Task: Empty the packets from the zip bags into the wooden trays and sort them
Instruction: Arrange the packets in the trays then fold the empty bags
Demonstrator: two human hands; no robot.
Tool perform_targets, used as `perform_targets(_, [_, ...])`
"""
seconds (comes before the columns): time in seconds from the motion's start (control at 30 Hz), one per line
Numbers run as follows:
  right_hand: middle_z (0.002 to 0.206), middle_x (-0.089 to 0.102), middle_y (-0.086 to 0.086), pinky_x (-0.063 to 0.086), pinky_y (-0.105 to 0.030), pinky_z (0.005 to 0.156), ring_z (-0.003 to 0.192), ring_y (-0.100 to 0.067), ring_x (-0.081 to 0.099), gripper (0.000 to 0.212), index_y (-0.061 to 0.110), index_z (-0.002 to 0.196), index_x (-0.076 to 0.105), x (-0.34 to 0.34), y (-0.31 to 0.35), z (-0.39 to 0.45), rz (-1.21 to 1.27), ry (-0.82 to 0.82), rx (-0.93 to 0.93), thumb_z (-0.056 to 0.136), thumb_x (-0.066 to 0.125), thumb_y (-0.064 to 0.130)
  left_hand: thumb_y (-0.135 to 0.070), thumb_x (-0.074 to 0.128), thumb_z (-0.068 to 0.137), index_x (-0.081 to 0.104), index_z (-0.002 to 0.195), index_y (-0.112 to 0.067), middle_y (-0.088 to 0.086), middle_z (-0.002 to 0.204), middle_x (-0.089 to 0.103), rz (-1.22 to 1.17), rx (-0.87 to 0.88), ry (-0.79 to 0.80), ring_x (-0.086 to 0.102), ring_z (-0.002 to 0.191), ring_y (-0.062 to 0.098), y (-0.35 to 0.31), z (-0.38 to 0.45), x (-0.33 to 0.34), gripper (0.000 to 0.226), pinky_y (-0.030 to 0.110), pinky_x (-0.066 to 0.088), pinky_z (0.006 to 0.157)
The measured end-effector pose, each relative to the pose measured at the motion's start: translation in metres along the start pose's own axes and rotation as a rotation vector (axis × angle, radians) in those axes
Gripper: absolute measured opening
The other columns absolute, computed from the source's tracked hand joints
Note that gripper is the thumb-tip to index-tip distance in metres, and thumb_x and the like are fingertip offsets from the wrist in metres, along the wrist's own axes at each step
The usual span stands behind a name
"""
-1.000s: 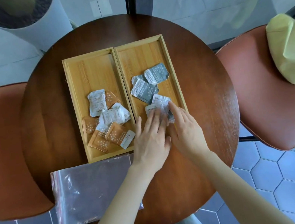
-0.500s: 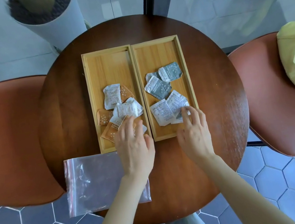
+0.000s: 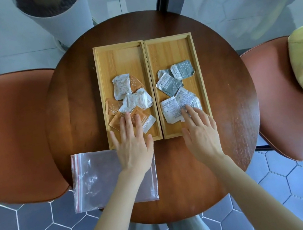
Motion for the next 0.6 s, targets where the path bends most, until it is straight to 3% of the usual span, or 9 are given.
perform_targets(0.23, [0.148,0.038,-0.01,0.027,-0.047,0.111,0.136,-0.029,0.034,0.052,0.009,0.139,0.037,-0.009,0.003,0.002,0.034,0.013,-0.017,0.089,0.05,0.008,-0.038,0.033,0.094,0.011,0.146,-0.018,0.01,0.157,0.001,-0.019,0.034,0.0,0.002,0.144,0.026,0.0,0.004,-0.009,0.059,0.054,0.002,0.114])
perform_targets(0.33, [0.137,0.05,-0.018,0.031,-0.046,0.108,0.128,-0.035,0.044,0.047,0.003,0.129,0.048,-0.022,0.011,0.003,0.04,-0.072,-0.05,0.083,0.056,0.003,-0.031,0.04,0.093,0.031,0.141,-0.016,0.012,0.154,0.022,-0.15,0.078,-0.116,0.019,0.142,0.028,0.004,-0.004,-0.02,0.051,0.053,0.016,0.112])
perform_targets(0.4, [0.124,0.06,-0.019,0.041,-0.046,0.099,0.116,-0.037,0.054,0.036,0.002,0.118,0.057,-0.032,0.022,0.003,0.083,-0.139,-0.073,0.082,0.055,0.004,-0.025,0.043,0.09,0.052,0.127,-0.012,0.013,0.14,0.047,-0.247,0.11,-0.238,0.042,0.13,0.029,0.01,-0.015,-0.031,0.04,0.049,0.031,0.106])
perform_targets(0.47, [0.108,0.067,-0.015,0.049,-0.041,0.083,0.098,-0.034,0.062,0.027,0.004,0.105,0.063,-0.035,0.04,0.001,0.16,-0.156,-0.111,0.082,0.049,0.008,-0.022,0.044,0.087,0.065,0.105,-0.009,0.011,0.114,0.067,-0.342,0.116,-0.352,0.061,0.105,0.029,0.022,-0.03,-0.041,0.031,0.044,0.043,0.095])
perform_targets(0.53, [0.087,0.07,-0.009,0.049,-0.032,0.065,0.078,-0.03,0.064,0.02,0.008,0.091,0.067,-0.031,0.059,-0.004,0.224,-0.145,-0.123,0.082,0.049,0.013,-0.021,0.049,0.086,0.068,0.095,-0.007,0.011,0.096,0.072,-0.412,0.07,-0.412,0.066,0.089,0.028,0.042,-0.048,-0.045,0.026,0.039,0.05,0.083])
perform_targets(0.6, [0.074,0.069,-0.004,0.044,-0.026,0.052,0.063,-0.026,0.063,0.014,0.012,0.082,0.067,-0.02,0.078,-0.016,0.266,-0.125,-0.112,0.08,0.053,0.014,-0.019,0.051,0.085,0.068,0.096,-0.006,0.013,0.097,0.071,-0.421,-0.016,-0.449,0.065,0.089,0.029,0.067,-0.067,-0.043,0.024,0.038,0.052,0.08])
Point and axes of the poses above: each hand's wrist, its own z-axis towards the middle knuckle, its own x-axis out of the palm, y = z × x, the point moved 6 cm from there along z, towards the middle knuckle
